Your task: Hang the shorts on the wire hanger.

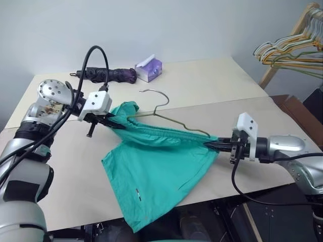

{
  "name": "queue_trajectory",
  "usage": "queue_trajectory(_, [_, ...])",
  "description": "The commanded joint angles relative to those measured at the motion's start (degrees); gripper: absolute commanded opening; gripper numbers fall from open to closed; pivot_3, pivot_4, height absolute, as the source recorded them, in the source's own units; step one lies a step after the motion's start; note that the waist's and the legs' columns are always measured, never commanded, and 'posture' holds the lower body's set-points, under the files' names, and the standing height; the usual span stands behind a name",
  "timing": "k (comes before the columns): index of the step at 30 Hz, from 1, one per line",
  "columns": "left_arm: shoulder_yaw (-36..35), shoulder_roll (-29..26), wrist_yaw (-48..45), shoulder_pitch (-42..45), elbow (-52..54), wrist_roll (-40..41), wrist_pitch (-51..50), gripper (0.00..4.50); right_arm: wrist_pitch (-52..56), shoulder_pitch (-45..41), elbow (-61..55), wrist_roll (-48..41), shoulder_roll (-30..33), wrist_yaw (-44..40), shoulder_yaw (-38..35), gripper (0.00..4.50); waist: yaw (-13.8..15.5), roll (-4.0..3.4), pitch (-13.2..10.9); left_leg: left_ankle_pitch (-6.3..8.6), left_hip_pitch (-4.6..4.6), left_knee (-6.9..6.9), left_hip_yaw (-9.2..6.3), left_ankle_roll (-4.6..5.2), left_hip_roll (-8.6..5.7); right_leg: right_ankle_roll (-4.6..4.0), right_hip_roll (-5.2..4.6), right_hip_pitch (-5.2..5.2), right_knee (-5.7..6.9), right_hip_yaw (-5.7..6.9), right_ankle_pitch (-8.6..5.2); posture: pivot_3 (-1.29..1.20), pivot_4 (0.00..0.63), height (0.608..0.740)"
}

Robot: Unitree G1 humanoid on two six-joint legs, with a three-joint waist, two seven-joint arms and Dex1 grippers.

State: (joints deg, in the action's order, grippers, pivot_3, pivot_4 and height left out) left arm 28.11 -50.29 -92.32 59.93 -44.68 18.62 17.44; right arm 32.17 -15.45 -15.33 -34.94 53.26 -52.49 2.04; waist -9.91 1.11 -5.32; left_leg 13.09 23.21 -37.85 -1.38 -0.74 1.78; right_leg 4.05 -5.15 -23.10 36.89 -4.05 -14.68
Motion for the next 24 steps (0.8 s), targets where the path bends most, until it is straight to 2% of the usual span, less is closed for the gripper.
queue_trajectory(1, [-1.39,-7.22,-0.18,-0.36,-8.58,-5.16,-1.89,0.0,0.86,2.01,8.32,5.19,4.86,1.06,-5.79,0.01,-0.01,0.0,0.0,0.0,0.0,0.0,0.0,0.0,0.0,0.0,0.0,0.0,0.0,0.0,0.0,-0.18,0.087,0.74])
queue_trajectory(2, [-1.44,-6.65,-0.18,-0.33,-7.7,-4.29,-2.45,0.0,1.14,1.73,8.05,4.51,4.27,1.34,-6.04,0.01,-0.02,0.0,0.0,0.0,0.0,0.0,0.0,0.0,0.0,0.0,0.01,-0.01,0.01,0.0,0.0,-0.18,0.087,0.74])
queue_trajectory(3, [-1.39,-6.21,-0.18,-0.33,-6.88,-3.58,-2.78,0.0,1.82,1.32,7.89,3.64,3.7,1.72,-6.36,0.65,-0.14,0.0,0.0,0.0,0.0,0.0,-0.01,0.0,0.0,0.0,0.01,-0.01,0.01,0.0,0.0,-0.18,0.087,0.74])
queue_trajectory(6, [-1.01,-5.37,-0.18,-0.21,-5.05,-2.24,-3.32,0.0,3.03,0.65,7.67,2.14,2.79,1.2,-7.02,1.61,-0.77,-0.01,-0.06,0.0,-0.01,0.0,0.07,0.0,0.02,-0.01,0.02,-0.09,0.02,-0.08,0.0,-0.18,0.084,0.74])
queue_trajectory(14, [-1.18,-4.57,-0.18,0.52,-4.46,-1.28,-4.37,0.0,5.43,2.18,5.47,2.01,0.59,1.77,-9.41,4.44,0.45,0.0,-0.08,0.01,0.0,-0.02,0.05,0.02,0.02,0.0,-0.01,-0.02,0.1,0.01,-0.07,-0.18,0.08,0.74])
queue_trajectory(19, [-2.04,-3.95,-0.18,0.76,-4.64,-0.84,-4.66,0.0,11.2,-0.28,2.08,-3.16,-2.87,2.86,-10.32,4.48,0.13,0.01,-0.08,0.02,0.04,-0.02,0.03,0.02,0.03,-0.01,0.0,-0.07,0.09,0.01,-0.08,-0.18,0.079,0.74])
queue_trajectory(24, [-2.65,-2.82,-0.18,0.95,-4.04,-0.05,-5.57,0.0,15.02,-6.67,1.95,-1.32,-9.42,5.89,-3.19,4.48,-0.37,0.0,-0.08,0.01,-0.04,-0.02,0.0,0.02,0.05,-0.02,0.03,-0.04,0.19,0.02,-0.07,-0.18,0.074,0.74])
